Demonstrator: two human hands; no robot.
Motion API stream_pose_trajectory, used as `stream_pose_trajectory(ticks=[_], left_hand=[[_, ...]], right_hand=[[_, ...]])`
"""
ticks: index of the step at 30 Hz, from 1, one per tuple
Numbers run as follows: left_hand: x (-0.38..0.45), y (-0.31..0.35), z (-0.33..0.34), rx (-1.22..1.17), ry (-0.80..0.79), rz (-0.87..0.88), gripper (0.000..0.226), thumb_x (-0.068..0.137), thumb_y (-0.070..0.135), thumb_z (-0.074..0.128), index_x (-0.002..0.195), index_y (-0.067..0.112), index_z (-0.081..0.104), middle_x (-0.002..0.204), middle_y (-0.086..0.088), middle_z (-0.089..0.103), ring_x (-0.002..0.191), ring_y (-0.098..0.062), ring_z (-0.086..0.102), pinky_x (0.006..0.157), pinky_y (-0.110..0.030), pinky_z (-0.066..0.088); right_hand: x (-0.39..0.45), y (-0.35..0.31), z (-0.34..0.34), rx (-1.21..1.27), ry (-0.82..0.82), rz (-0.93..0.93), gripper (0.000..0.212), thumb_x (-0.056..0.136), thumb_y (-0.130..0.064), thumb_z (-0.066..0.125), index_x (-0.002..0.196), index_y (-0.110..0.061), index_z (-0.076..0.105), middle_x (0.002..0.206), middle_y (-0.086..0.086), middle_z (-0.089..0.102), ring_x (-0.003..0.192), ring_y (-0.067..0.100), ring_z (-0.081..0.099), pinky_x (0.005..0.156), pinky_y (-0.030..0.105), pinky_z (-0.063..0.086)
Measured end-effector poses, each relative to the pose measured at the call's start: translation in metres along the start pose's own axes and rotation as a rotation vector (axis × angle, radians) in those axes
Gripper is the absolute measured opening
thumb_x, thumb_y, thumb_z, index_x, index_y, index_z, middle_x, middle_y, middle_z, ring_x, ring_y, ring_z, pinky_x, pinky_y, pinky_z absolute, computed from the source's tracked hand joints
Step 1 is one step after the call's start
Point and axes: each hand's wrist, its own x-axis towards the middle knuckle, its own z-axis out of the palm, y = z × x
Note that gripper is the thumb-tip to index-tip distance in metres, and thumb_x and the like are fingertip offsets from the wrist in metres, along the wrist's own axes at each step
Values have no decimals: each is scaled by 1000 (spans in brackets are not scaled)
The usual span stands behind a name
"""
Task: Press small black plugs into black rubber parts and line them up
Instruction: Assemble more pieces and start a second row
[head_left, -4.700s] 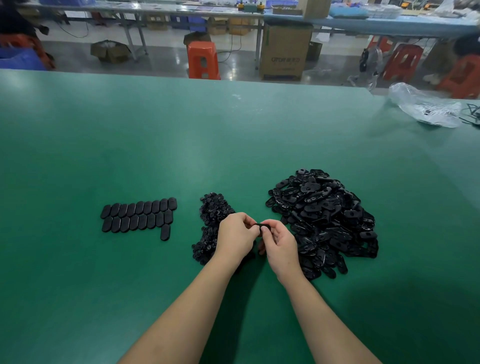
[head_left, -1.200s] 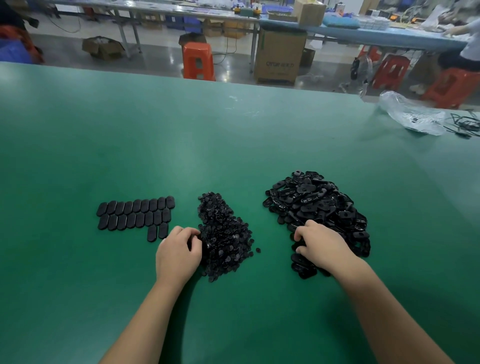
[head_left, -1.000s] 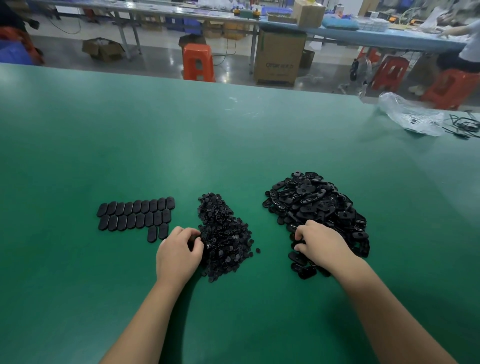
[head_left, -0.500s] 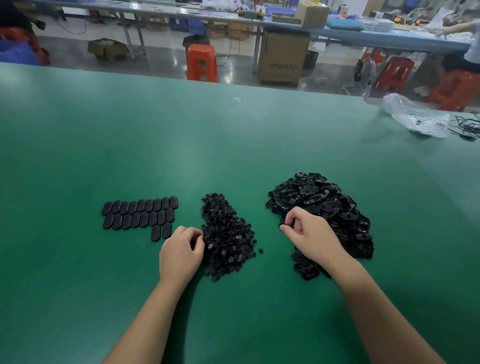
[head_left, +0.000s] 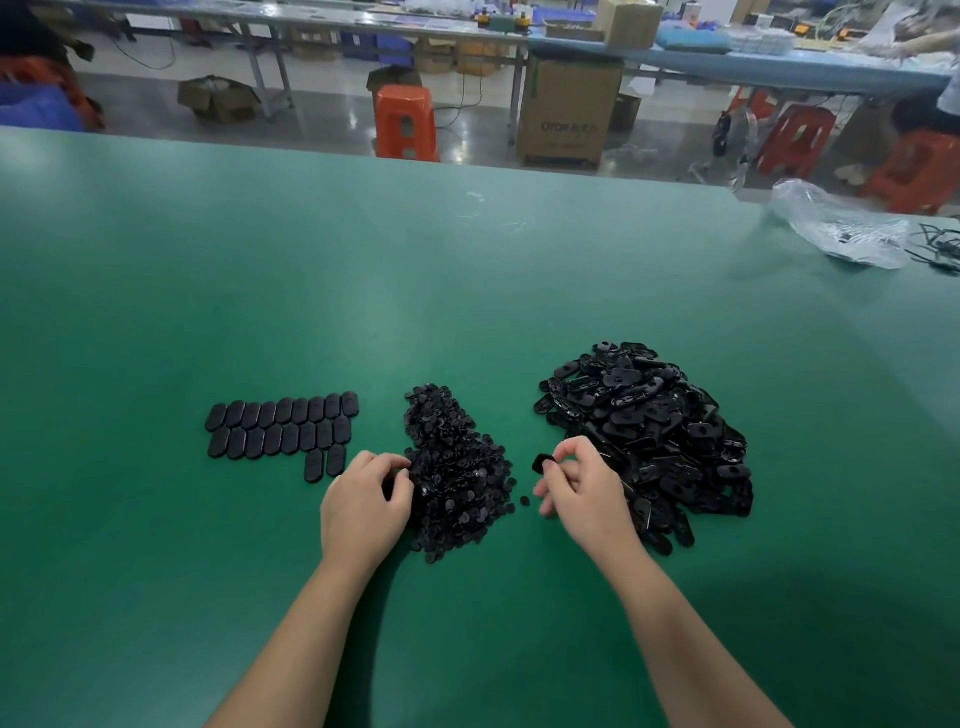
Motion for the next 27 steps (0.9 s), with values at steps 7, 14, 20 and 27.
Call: stream_pose_trajectory(ticks=[7, 14, 20, 27], left_hand=[[1, 0, 0, 7, -6, -12, 15, 95, 27, 59, 100, 31, 72, 90, 16, 58, 64, -6, 52, 55, -24, 34], [1, 0, 1, 19, 0, -18, 15, 95, 26, 59, 100, 31, 72, 88, 18, 56, 62, -3, 50, 54, -21, 32], [1, -1, 2, 26, 6, -11, 16, 95, 25, 59, 101, 30, 73, 89, 17, 58, 63, -5, 51, 54, -22, 33], [1, 3, 3, 58, -3, -5, 38, 98, 24, 52, 131, 40, 62, 82, 12, 48, 67, -11, 51, 57, -29, 36]], right_hand=[[1, 7, 5, 241, 89, 76, 19, 96, 0, 43, 95, -15, 55, 67, 10, 70, 57, 18, 61, 58, 29, 53], [3, 9, 13, 418, 125, 70, 20, 101, 0, 42, 90, -5, 58, 88, 15, 76, 79, 29, 76, 74, 33, 63], [11, 11, 18, 252, 123, 4, 15, 99, -7, 61, 107, -20, 58, 89, 0, 76, 83, 14, 76, 83, 32, 60], [17, 20, -2, 54, 134, -11, 33, 101, -9, 58, 120, -35, 63, 84, -10, 76, 85, -2, 72, 72, 14, 57]])
